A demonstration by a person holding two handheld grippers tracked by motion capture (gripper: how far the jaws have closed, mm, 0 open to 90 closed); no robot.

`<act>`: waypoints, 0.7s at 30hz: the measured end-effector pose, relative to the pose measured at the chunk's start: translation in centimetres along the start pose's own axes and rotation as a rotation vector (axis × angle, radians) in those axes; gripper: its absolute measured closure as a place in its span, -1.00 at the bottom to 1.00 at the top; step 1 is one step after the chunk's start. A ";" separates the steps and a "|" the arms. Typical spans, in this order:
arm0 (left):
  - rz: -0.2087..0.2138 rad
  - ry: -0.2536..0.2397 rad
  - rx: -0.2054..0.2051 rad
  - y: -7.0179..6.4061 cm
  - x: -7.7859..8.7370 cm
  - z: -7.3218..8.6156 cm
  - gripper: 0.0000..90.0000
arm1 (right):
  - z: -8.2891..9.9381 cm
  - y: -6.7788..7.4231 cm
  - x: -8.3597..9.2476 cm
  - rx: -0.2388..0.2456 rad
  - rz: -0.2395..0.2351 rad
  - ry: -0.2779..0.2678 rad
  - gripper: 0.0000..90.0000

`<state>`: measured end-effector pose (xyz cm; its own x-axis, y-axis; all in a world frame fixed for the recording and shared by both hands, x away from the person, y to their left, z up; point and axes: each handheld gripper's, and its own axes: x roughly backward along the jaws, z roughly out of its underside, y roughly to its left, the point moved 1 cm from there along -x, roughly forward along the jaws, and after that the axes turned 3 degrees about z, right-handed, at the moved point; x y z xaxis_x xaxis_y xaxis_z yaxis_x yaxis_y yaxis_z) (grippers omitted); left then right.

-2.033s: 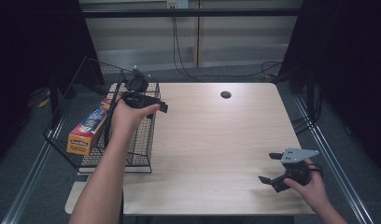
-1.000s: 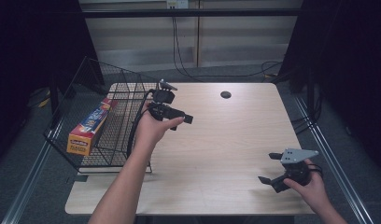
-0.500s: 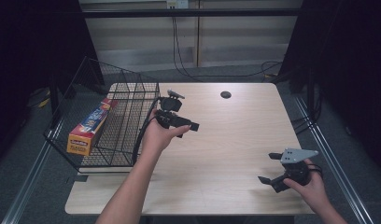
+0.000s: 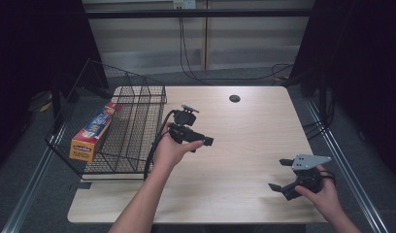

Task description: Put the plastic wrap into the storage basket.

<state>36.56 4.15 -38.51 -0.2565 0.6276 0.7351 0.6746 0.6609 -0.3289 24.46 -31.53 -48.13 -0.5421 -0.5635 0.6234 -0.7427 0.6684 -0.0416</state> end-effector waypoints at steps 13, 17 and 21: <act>0.031 0.006 -0.005 0.1 -1.7 2.1 -0.65 | 0.0 0.0 -0.1 0.000 0.006 0.001 -0.94; 0.027 -0.002 -0.006 0.1 -2.3 3.0 -0.65 | 0.0 0.0 -0.2 0.005 0.000 0.003 -0.94; 0.017 0.008 -0.021 0.0 -2.6 3.5 -0.66 | 0.1 0.0 -0.2 0.005 -0.002 0.004 -0.94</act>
<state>34.82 3.92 -42.51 -0.2398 0.6352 0.7341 0.6929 0.6416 -0.3288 24.55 -31.43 -48.30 -0.5390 -0.5631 0.6264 -0.7458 0.6647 -0.0443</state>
